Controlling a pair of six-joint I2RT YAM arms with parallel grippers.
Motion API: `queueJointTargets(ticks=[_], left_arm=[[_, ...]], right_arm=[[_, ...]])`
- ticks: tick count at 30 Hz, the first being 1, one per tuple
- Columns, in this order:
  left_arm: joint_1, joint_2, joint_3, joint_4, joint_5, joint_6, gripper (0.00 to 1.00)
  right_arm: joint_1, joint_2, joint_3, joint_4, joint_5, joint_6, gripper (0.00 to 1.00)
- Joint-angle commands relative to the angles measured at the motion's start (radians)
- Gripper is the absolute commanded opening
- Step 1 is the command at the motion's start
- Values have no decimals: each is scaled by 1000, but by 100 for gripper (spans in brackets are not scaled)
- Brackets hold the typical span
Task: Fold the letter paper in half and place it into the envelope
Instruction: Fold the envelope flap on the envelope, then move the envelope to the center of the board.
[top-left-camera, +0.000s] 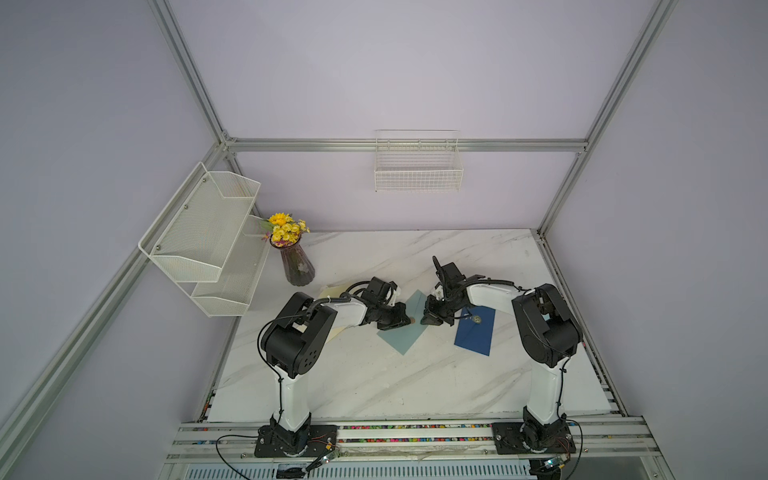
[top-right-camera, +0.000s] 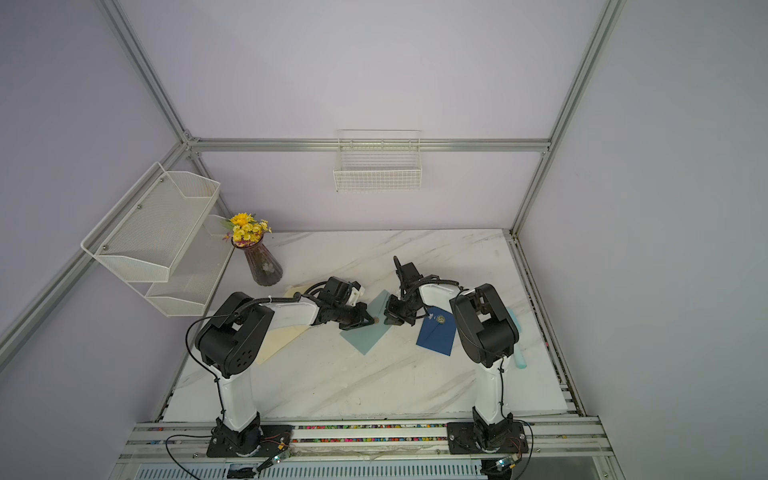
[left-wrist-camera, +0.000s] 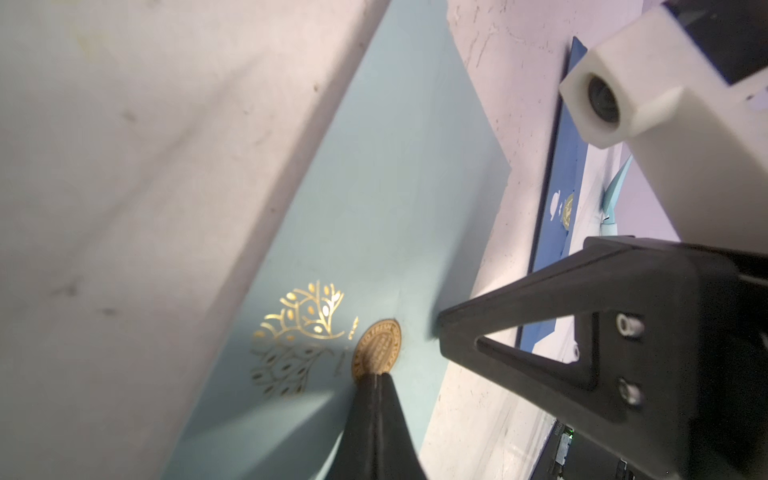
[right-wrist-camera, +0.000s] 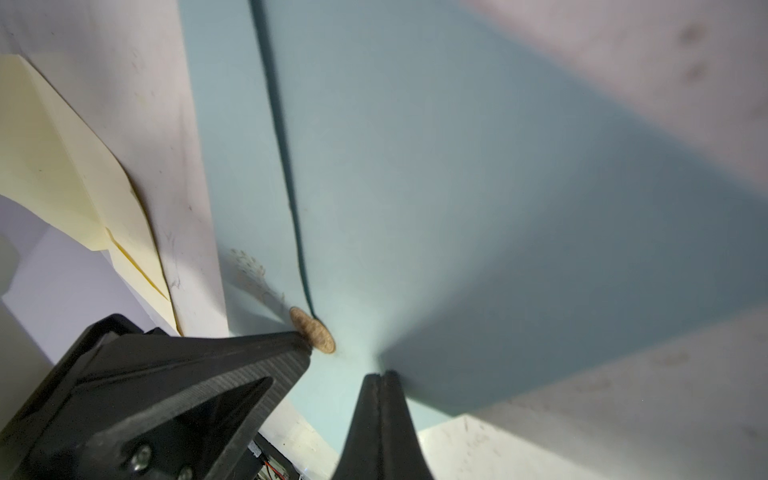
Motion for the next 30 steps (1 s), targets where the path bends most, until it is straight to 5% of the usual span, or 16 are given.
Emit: queueJointTargets(ticks=[1, 8, 10, 14, 17, 30], left_arm=[[22, 15, -44, -133, -109, 10, 0], [24, -127, 69, -285, -165, 89, 2], [25, -178, 115, -354, -210, 132, 21], [28, -251, 176, -458, -313, 201, 80], [37, -291, 184, -509, -370, 232, 99], [72, -372, 105, -547, -411, 244, 100]], right_arm=[[-33, 83, -12, -101, 168, 7, 0], [-80, 115, 74, -168, 227, -23, 0], [-92, 122, 107, -197, 249, -43, 0], [-114, 136, 168, -243, 293, -78, 0], [-133, 147, 206, -275, 323, -105, 0], [-166, 87, 327, -330, 266, -186, 0]])
